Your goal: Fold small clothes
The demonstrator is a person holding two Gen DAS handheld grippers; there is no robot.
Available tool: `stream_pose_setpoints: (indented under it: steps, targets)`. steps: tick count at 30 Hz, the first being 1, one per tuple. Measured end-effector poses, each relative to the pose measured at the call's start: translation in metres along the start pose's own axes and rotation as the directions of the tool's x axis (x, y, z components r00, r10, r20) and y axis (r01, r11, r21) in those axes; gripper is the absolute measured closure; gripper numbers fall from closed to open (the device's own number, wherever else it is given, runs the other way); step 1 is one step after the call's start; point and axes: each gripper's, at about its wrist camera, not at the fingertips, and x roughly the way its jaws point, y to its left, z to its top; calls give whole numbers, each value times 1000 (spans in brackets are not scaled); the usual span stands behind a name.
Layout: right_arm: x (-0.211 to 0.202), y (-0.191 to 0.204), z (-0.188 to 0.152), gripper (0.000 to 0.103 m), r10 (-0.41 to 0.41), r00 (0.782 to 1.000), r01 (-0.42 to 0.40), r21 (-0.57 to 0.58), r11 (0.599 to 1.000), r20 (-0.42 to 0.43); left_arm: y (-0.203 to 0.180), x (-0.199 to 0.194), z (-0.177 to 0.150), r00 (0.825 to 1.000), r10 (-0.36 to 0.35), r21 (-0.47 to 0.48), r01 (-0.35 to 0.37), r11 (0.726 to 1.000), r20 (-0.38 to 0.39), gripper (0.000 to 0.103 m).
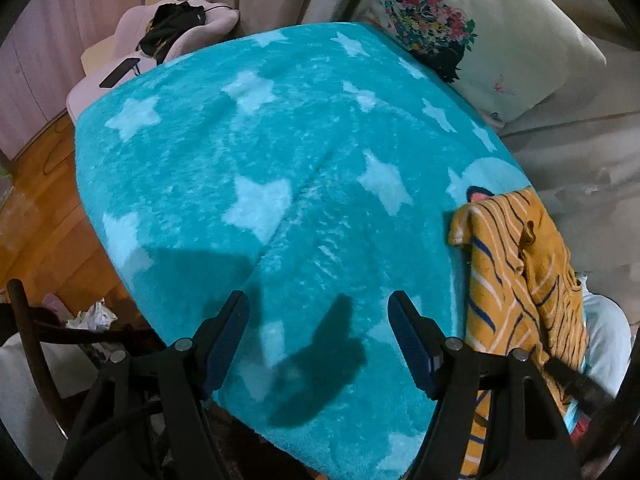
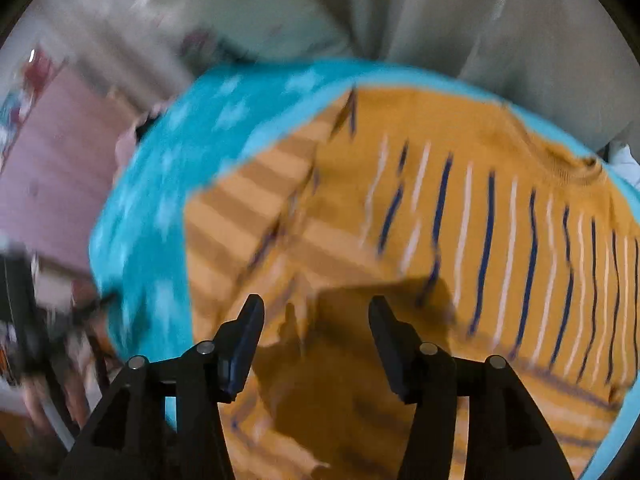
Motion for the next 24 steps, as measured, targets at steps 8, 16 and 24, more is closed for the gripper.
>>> stream_pose_setpoints:
  steps: [8,16,24]
  targets:
    - [31,27,-34,78,-72,994,65,-89,994,-84,-3,-7,-3,1000,-3,25,3,1000,9,32]
    - [-57,19,20,90,631,762,-646,229,728,144,6,-27,1,998,9,-9,-9,1000,64,32]
    - [-38,-159,-83,41,375,887,-449,696,560,271,-10,-30,-7,998,4,18,-5,1000,57,32]
